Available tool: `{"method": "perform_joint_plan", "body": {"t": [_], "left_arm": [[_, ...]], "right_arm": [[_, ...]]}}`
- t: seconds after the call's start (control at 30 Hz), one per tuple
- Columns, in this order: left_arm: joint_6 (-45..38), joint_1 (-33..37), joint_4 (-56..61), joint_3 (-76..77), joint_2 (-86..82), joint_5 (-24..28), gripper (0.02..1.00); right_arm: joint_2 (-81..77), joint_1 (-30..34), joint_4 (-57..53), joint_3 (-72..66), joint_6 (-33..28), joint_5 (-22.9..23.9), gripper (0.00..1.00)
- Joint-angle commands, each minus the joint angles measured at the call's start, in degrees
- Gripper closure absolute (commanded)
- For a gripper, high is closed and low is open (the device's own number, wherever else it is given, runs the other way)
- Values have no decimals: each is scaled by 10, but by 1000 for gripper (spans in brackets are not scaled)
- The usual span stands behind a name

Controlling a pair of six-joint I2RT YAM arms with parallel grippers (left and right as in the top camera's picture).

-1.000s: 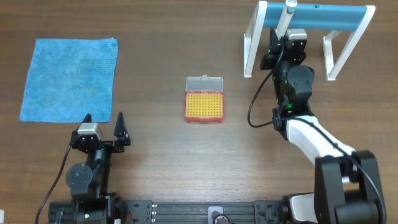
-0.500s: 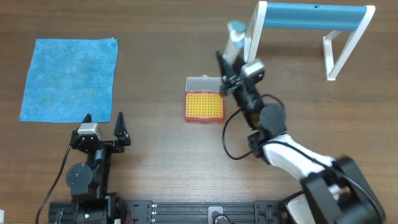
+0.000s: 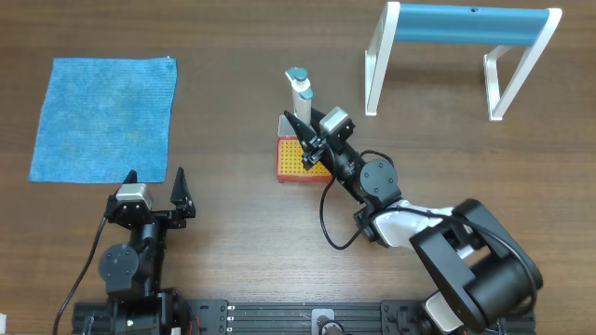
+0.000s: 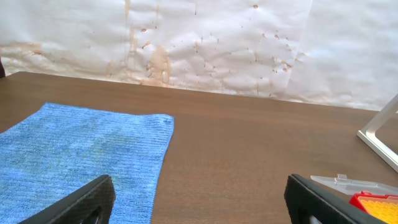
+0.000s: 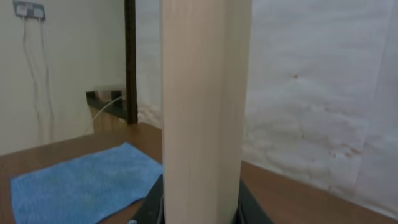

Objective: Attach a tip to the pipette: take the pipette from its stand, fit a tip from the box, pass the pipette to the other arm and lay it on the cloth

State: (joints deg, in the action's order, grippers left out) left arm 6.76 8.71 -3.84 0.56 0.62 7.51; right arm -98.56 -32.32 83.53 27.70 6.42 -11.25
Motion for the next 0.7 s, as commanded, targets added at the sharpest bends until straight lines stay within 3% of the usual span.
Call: {"method": "perform_joint_plan", "body": {"t": [0.03,0.7], "left_arm": [[5,3,-2,-2,-4,-5,137],[5,3,-2,-2,-4,-5,137]], "right_arm": [[-47,-2,3,-2,7,-19,921],[-71,-9,4,-24,6,-19,921]]}}
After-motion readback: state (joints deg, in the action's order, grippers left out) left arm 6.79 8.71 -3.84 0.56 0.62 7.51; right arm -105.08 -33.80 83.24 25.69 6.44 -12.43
